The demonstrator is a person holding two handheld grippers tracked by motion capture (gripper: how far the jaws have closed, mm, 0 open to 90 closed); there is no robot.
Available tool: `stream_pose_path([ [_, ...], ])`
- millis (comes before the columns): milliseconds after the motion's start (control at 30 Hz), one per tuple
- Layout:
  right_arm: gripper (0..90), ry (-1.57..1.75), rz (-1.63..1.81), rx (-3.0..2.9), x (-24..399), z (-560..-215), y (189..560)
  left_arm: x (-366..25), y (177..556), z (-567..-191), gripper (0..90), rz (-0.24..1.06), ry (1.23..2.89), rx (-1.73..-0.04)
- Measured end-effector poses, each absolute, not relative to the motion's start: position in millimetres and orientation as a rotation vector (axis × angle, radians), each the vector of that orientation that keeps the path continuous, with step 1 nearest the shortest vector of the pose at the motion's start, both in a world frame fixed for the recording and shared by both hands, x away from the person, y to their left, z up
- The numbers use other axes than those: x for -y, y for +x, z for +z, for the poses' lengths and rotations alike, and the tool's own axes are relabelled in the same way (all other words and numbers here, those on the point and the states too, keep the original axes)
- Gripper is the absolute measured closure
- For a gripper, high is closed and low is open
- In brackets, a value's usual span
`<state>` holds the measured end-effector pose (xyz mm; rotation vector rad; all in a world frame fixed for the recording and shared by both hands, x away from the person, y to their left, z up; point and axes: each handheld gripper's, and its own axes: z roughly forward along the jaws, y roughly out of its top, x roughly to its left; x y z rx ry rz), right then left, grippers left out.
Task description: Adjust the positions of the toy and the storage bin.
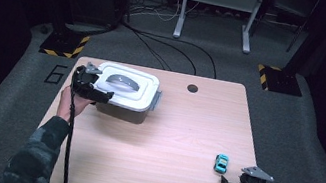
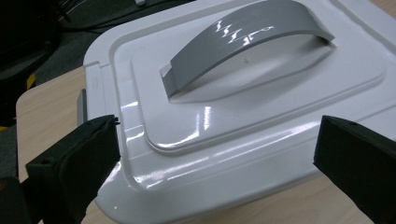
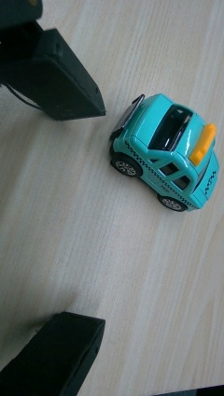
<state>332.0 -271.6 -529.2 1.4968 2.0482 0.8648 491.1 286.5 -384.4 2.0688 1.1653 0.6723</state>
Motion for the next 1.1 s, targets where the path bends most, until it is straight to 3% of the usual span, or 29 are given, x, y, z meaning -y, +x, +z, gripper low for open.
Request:
stream_pose_path([
  [367, 1.0, 1.488, 0.866, -2.047, 272.2, -529.5, 331.9, -286.6, 515.2, -400.2, 0.1, 0.626, 2.077, -1.206],
  [533, 1.0, 1.488, 0.866, -2.047, 272.2, -529.5, 331.9, -284.9, 516.0, -403.7, 0.3, 0.543, 2.05, -1.207],
  [1100, 1.2, 1.484, 0.869, -2.049, 272.3, -529.6, 331.7, -274.1, 512.0, -403.2, 0.0, 0.551, 2.041, -1.235],
])
